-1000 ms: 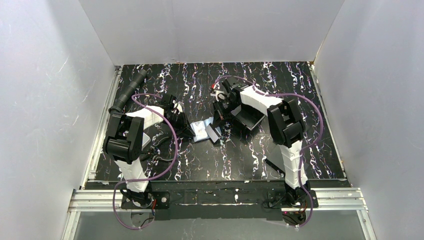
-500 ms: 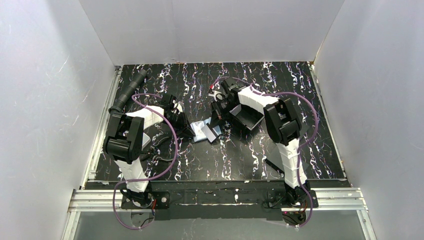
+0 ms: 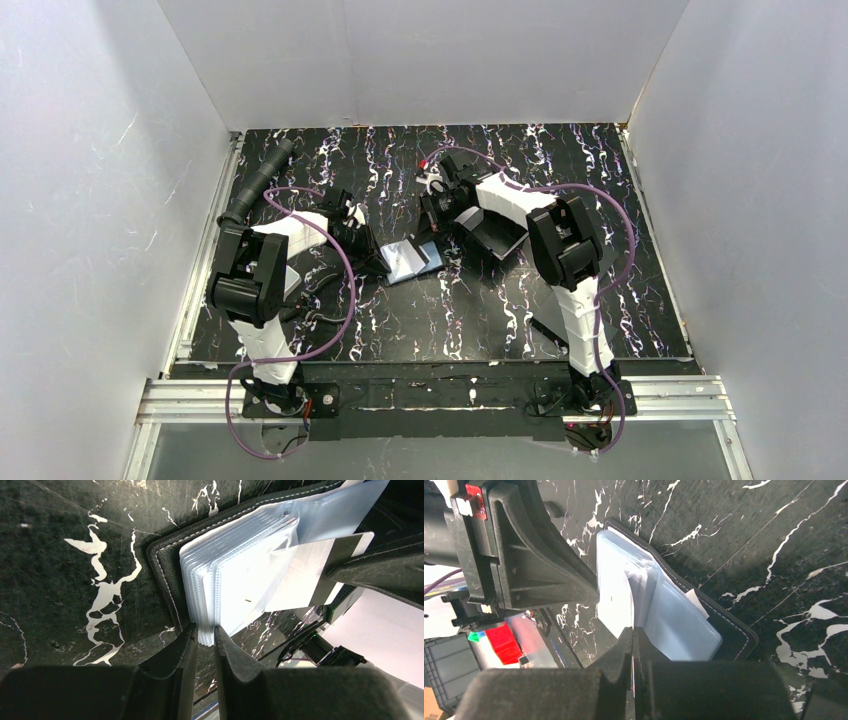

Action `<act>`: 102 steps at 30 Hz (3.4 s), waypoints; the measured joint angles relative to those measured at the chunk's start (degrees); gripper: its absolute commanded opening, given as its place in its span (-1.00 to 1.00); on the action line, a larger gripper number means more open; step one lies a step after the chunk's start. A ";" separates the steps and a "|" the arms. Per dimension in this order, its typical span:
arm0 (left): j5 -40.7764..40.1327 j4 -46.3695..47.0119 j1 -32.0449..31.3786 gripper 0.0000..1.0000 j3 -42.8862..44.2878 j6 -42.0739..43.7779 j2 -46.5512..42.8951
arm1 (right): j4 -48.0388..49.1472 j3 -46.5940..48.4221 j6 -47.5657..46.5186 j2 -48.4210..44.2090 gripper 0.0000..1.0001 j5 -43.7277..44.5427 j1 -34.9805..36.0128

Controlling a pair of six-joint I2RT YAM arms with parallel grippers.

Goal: Put the credit cards into the card holder
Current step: Insert the credit card into the card holder.

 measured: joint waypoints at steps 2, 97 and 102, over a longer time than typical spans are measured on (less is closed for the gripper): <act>0.07 -0.07 0.00 -0.70 0.00 0.00 0.00 | 1.42 -0.35 0.79 0.00 -0.97 0.07 -0.02; 0.79 -1.88 -0.11 -0.71 0.39 0.26 0.66 | 13.73 -11.10 8.46 -5.79 0.24 8.41 7.30; 0.83 -2.56 -0.04 -0.71 0.39 0.44 0.66 | 18.38 -13.29 10.86 -5.99 0.22 7.76 7.34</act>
